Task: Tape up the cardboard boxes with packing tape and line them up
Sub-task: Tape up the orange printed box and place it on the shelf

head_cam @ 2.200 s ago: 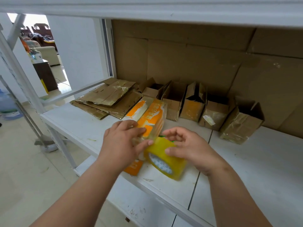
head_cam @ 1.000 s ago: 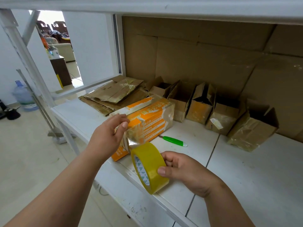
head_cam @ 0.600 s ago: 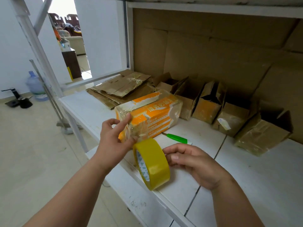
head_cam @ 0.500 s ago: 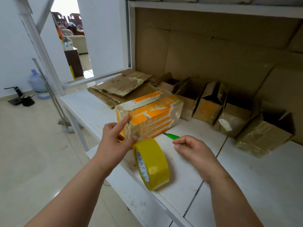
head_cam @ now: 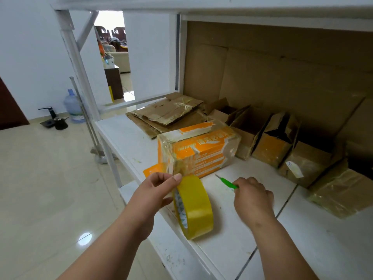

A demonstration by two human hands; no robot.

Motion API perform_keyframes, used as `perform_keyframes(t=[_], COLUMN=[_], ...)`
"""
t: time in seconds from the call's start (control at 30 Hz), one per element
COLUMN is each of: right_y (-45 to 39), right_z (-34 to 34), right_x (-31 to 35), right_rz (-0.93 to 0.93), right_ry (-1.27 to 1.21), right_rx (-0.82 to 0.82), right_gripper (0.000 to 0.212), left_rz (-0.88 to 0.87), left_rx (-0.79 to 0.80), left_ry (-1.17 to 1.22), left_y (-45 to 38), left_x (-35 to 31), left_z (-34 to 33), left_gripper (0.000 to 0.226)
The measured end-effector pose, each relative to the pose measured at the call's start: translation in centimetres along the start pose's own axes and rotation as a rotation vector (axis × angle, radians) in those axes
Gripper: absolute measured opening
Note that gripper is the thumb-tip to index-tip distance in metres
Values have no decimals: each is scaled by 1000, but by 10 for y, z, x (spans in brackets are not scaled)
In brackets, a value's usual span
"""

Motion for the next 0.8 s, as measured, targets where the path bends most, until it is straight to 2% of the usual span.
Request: perform_keyframes(t=[0.13, 0.27, 0.33, 0.43, 0.57, 0.8], right_y=[4, 10, 15, 24, 30, 29], right_z=[17, 31, 36, 46, 51, 52], right_x=[7, 26, 39, 60, 80, 105], right_rz=[5, 43, 63, 138, 299, 351], right_ry=[-228, -492, -650, -752, -650, -235], right_rx=[-39, 21, 73, 153, 181, 169], right_gripper=[27, 18, 22, 31, 21, 33], left_rz=[28, 48, 47, 34, 20, 8], left_rx=[6, -10, 12, 52, 58, 41], left_ry=[66, 113, 113, 87, 80, 97], left_y=[-1, -1, 0, 5, 8, 14], left_x=[2, 5, 5, 2, 2, 0], left_z=[-2, -4, -8, -12, -11, -14], left_gripper=[58, 60, 58, 52, 46, 53])
Point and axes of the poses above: each hand's wrist, its own y-axis away from the middle knuckle, its own z-axis out of the back of the hand, x = y × z, the point moved 6 cm from there along -y, towards the middle knuckle, and after that the axes turned 15 degrees about -y, right-handed, at the moved point
